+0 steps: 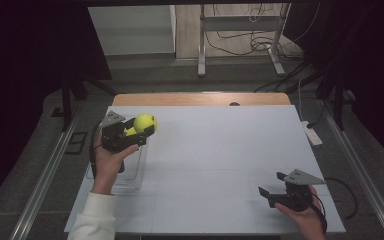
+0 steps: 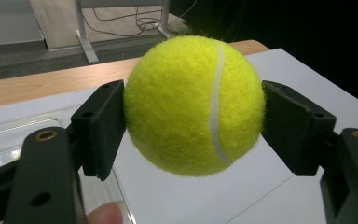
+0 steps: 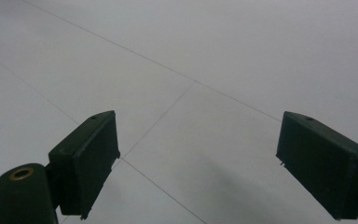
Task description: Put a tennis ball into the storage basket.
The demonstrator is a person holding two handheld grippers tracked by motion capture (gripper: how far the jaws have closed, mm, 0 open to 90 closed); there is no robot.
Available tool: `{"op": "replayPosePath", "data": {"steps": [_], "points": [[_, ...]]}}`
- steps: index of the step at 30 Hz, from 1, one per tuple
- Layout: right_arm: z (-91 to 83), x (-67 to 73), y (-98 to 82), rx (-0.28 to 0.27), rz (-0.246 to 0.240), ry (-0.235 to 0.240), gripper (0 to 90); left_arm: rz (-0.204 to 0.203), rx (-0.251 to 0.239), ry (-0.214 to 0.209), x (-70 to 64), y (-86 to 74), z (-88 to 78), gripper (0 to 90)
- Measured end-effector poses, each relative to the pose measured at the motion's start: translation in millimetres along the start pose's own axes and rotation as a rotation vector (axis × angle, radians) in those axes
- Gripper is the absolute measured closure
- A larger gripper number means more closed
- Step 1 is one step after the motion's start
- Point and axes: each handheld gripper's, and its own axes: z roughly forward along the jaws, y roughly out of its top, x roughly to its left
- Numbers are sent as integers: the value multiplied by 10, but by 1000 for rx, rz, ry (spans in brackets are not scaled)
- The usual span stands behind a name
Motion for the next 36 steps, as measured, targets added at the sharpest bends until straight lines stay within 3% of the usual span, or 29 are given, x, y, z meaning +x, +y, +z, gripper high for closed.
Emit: {"op": "replayPosePath", "data": {"steps": [15,36], "points": [[0,1,-1,1,-1,-1,132,-12,-17,23,77,8,-80,268],[-1,-2,-2,1,0,-1,133,-17,-30,90,212,2,-195,269]]}}
